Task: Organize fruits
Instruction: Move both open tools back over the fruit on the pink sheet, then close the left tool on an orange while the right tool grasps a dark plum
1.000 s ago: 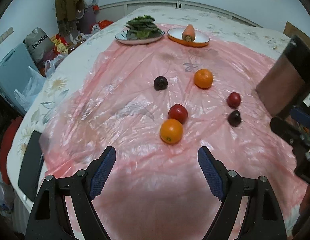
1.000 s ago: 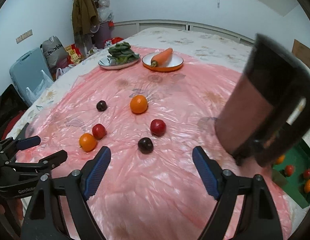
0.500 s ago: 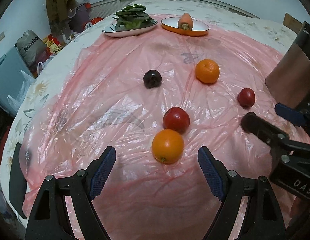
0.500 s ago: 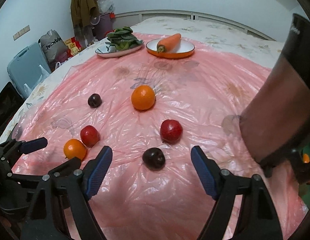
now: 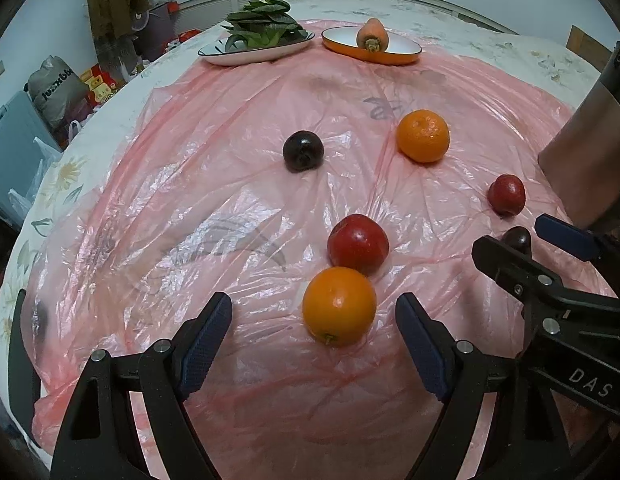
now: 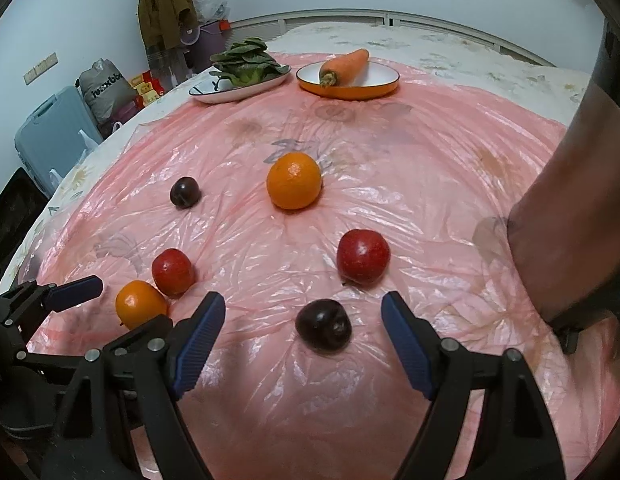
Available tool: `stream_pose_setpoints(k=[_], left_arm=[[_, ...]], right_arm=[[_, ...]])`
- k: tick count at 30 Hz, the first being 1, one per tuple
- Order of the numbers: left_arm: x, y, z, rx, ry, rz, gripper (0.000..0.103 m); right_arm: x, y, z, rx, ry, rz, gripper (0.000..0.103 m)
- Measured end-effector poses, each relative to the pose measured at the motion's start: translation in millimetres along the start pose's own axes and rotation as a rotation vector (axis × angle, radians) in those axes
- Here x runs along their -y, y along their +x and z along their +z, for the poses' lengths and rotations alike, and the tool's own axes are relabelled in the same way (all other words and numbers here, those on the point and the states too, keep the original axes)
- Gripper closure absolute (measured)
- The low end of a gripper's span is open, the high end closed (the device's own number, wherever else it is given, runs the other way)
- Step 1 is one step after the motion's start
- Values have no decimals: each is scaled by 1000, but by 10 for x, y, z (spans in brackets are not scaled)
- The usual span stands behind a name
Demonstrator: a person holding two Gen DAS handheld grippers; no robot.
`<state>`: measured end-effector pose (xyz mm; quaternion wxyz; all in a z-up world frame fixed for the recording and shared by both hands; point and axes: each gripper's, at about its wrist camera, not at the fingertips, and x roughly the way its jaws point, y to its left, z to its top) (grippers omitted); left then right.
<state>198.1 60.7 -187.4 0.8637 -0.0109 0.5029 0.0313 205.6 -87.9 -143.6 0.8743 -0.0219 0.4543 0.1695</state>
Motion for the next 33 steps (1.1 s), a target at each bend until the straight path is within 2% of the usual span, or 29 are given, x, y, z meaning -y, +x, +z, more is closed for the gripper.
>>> stream_pose_setpoints(k=[10, 14, 15, 16, 18, 20, 21, 22, 26, 29, 33], left_arm=[[-24, 62, -5, -1, -1, -9, 25], [-50, 78, -4, -3, -10, -18, 34], [-62, 80, 0, -3, -16, -22, 39], [-73, 83, 3, -4, -22, -26, 43], [-87, 83, 5, -3, -31, -27, 50], [-85, 86, 2, -3, -26, -25, 60], [-80, 85, 1, -4, -23, -26, 67], [-76, 81, 4, -4, -22, -28, 70], [-83, 35, 2, -1, -35, -33, 70], [-100, -25, -7, 5, -40, -30, 70], [-125, -122, -42, 9, -45, -22, 70]], right_arm=[[24, 101, -32, -23, 23, 12, 0], [51, 124, -53, -29, 38, 14, 0], [62, 129, -52, -31, 38, 10, 3], [67, 130, -55, -32, 37, 5, 13], [85, 130, -64, -33, 40, 1, 25], [101, 116, -71, -31, 40, -4, 28], [108, 110, -73, -30, 42, -4, 34], [113, 102, -73, -29, 43, -5, 36], [120, 63, -85, -29, 44, -3, 40], [128, -3, -93, -23, 44, -4, 49], [158, -95, -123, -19, 53, -4, 49]])
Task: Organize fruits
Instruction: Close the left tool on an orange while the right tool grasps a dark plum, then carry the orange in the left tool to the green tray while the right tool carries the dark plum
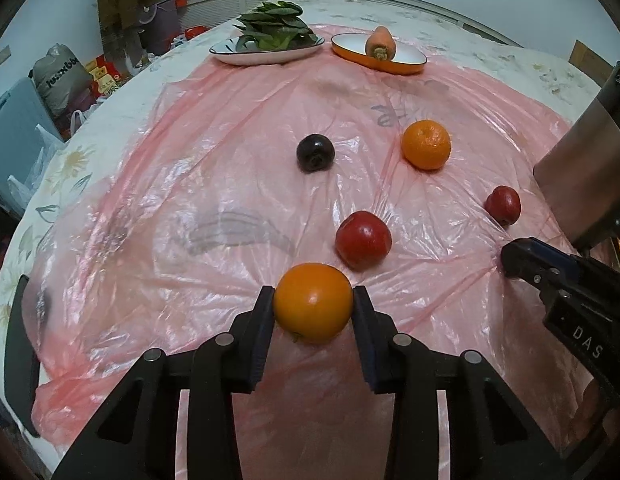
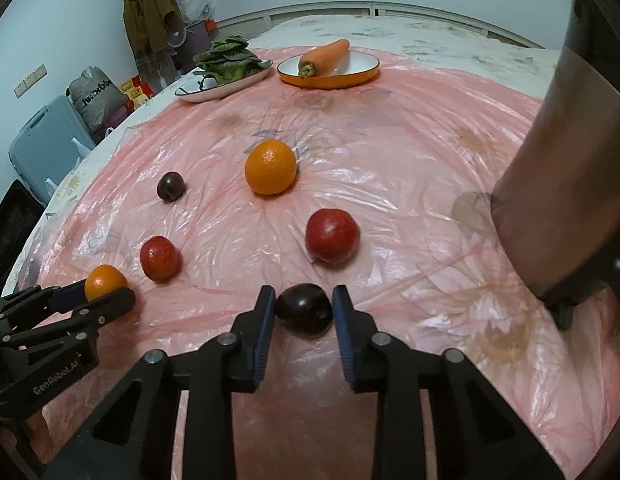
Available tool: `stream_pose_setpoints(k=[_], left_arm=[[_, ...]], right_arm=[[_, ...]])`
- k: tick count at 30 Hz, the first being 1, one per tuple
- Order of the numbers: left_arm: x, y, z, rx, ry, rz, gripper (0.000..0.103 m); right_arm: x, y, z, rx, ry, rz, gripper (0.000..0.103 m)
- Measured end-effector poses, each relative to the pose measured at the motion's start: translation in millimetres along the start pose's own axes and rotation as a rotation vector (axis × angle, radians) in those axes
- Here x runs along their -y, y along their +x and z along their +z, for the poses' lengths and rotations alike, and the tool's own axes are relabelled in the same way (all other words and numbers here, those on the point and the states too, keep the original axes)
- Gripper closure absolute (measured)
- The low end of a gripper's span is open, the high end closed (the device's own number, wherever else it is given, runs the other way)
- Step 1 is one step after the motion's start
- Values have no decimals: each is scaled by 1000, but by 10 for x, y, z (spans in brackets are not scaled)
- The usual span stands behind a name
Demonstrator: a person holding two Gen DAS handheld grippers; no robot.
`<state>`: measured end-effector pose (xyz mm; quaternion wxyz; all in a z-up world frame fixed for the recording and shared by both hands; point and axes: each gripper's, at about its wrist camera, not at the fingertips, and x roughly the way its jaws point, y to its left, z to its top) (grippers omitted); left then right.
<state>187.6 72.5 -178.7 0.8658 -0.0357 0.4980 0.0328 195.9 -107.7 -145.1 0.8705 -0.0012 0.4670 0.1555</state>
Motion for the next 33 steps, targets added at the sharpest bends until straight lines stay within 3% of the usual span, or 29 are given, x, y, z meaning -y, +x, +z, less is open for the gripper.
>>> stream_pose_setpoints(k=[16, 26, 33], left_arm=[[103, -658, -190, 38, 22, -25, 70], [614, -993, -463, 26, 97, -58, 70], [1212, -1243, -602, 41, 185, -94, 70]], right_arm=[[8, -649, -155, 46, -11, 10, 50], [238, -1211, -482, 69, 7, -11, 50], [697, -1688, -794, 102, 59, -53, 50]])
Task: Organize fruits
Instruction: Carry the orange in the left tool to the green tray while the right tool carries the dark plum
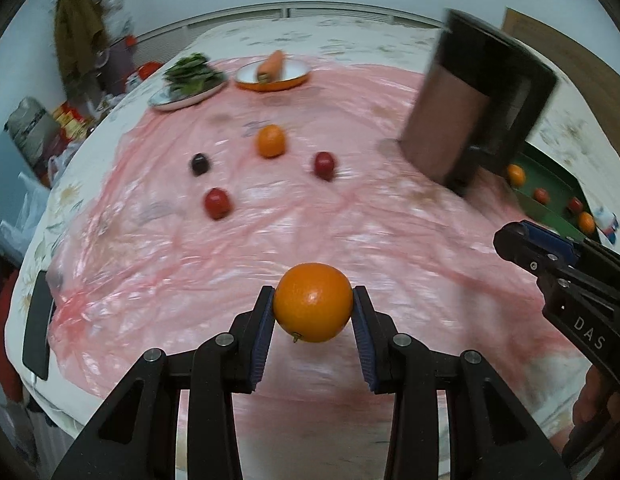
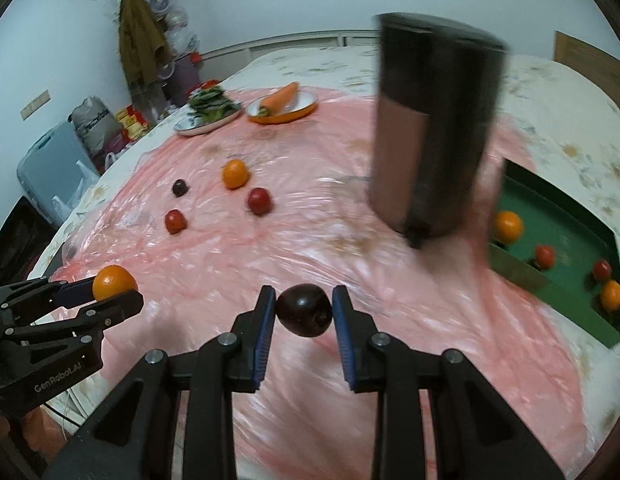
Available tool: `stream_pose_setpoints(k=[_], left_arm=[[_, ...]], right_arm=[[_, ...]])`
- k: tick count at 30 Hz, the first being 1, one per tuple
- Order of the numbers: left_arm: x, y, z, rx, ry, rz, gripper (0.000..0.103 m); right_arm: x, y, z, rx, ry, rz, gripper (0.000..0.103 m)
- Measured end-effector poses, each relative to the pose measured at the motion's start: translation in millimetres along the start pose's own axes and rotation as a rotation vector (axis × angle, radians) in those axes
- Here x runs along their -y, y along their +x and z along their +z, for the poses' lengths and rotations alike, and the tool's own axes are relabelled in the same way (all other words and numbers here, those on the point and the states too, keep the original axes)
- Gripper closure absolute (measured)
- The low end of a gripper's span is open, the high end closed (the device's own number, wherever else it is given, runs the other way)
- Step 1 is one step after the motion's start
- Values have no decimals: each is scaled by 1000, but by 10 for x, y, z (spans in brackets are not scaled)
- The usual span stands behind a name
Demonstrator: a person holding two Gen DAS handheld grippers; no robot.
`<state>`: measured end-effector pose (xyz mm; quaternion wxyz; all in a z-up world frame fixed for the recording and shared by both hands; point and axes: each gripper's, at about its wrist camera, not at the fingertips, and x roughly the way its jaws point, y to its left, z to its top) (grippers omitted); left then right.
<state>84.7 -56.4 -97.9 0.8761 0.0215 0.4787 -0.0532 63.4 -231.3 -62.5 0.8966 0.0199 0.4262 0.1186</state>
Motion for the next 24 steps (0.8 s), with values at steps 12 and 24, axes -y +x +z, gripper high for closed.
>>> stream_pose_setpoints(k=[12, 24], left_arm=[[1292, -174, 117, 26, 185, -91, 70], [2364, 18, 479, 59, 272, -146, 70]], right_arm=[[1099, -700, -281, 57, 102, -140, 50], [2180, -948, -340, 90, 161, -272, 50]])
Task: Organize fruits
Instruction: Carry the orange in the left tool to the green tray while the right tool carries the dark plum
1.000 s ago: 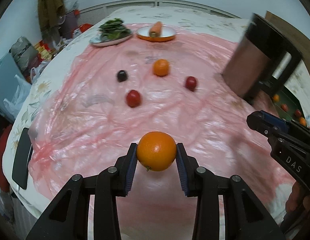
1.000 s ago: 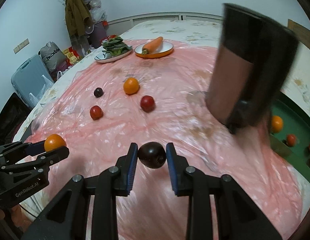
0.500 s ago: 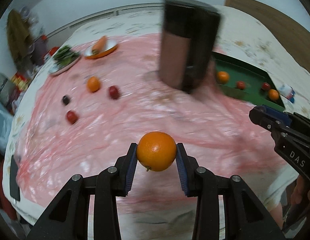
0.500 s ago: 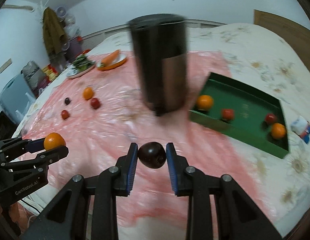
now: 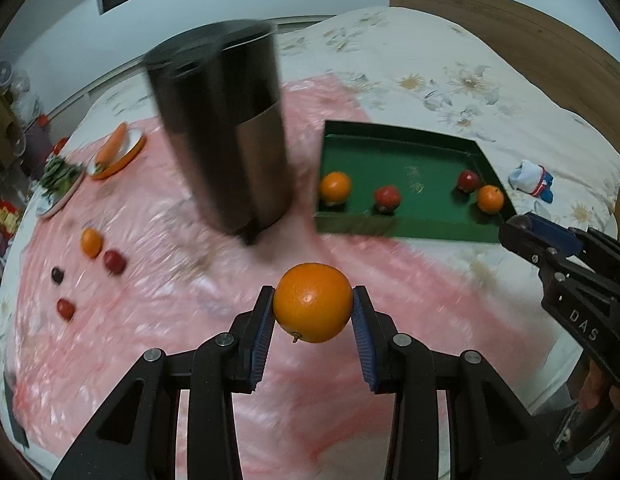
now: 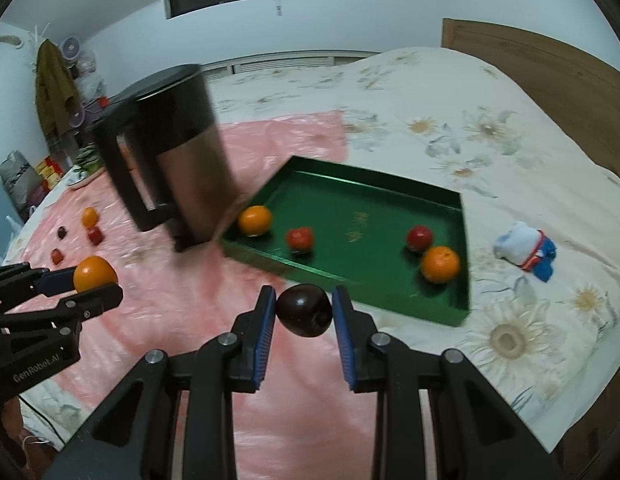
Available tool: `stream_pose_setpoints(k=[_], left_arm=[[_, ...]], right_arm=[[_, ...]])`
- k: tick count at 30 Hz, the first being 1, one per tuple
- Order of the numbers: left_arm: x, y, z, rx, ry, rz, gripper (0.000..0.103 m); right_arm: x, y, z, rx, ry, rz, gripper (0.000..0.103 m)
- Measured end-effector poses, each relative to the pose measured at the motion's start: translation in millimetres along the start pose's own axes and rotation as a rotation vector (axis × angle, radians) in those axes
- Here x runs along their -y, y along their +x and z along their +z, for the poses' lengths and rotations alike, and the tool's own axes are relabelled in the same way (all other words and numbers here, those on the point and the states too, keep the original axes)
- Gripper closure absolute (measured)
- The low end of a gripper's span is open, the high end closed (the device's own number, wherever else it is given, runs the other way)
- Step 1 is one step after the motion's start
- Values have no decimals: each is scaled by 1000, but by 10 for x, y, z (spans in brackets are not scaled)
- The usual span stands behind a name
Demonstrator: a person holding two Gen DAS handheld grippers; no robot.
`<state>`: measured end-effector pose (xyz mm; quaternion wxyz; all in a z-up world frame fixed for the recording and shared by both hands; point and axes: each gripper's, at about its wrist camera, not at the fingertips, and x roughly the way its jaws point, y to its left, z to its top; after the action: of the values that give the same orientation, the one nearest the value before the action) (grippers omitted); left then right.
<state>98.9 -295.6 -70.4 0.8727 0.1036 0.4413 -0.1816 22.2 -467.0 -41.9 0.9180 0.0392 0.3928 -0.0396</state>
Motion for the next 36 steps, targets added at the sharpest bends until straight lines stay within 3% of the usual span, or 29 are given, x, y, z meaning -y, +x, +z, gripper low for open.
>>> stream_pose_setpoints(k=[15, 23, 36], left_arm=[[513, 715, 652, 24, 38, -12, 70], [669, 1155, 1056, 41, 22, -9, 70], [816, 1758, 1178, 11, 25, 4, 70]], right_arm=[[646, 524, 196, 15, 53, -16, 50], [735, 960, 232, -8, 68, 2, 49], [836, 1384, 125, -44, 93, 25, 49]])
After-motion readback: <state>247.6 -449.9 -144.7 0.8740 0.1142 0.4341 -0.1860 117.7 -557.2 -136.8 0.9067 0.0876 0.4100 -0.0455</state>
